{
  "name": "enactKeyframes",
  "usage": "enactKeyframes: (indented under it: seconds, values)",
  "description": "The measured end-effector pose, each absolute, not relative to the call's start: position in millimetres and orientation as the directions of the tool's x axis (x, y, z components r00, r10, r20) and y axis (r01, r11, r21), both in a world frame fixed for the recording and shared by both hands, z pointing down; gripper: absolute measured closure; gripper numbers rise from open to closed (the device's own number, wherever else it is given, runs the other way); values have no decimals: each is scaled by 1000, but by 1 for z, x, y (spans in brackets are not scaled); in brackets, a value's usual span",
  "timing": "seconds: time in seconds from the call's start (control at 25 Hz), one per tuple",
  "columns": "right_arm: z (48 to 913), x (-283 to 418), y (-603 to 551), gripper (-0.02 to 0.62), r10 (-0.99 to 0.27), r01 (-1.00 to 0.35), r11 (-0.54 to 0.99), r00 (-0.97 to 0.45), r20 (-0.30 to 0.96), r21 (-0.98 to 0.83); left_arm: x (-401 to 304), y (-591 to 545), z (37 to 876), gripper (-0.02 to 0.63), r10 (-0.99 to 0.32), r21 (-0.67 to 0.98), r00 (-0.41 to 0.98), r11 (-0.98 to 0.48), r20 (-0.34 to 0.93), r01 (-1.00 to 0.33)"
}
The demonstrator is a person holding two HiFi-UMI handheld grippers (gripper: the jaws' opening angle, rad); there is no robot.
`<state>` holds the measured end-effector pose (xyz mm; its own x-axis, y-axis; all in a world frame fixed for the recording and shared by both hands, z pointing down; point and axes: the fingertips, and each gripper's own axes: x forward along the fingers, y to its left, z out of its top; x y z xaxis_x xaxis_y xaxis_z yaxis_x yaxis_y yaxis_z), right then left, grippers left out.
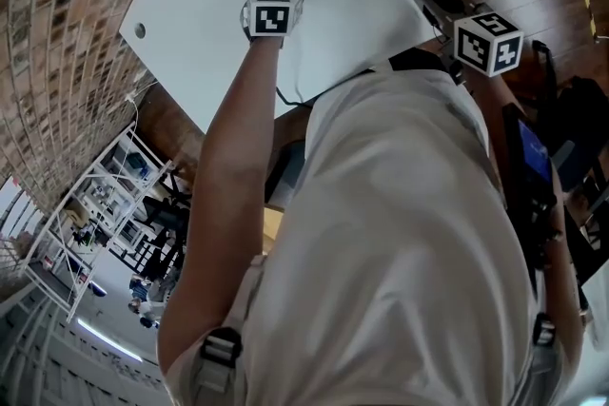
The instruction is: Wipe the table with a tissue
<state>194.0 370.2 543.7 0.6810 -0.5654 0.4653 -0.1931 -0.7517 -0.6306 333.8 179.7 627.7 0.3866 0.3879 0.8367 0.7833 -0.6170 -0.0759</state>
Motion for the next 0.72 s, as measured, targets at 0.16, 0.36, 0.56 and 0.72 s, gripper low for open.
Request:
enactKeyframes:
  seconds: [0.16, 0.36, 0.56, 0.72]
  values:
    - [544, 187, 375, 586, -560, -191, -755, 685, 466, -627, 324, 195, 628, 555, 426, -58, 374, -592, 824, 804]
    - [544, 182, 382, 586, -545, -175, -762, 694, 471, -623, 318, 207, 626, 552, 449, -29, 352, -584, 821, 811]
    - [543, 180, 384, 586, -538, -169, -763, 700, 469, -624, 302, 227, 626, 551, 470, 0, 330, -575, 819, 818]
    - [540, 177, 387, 586, -529, -164, -766, 711, 464, -622, 286, 248, 625, 543, 484, 29, 311, -575, 818, 817]
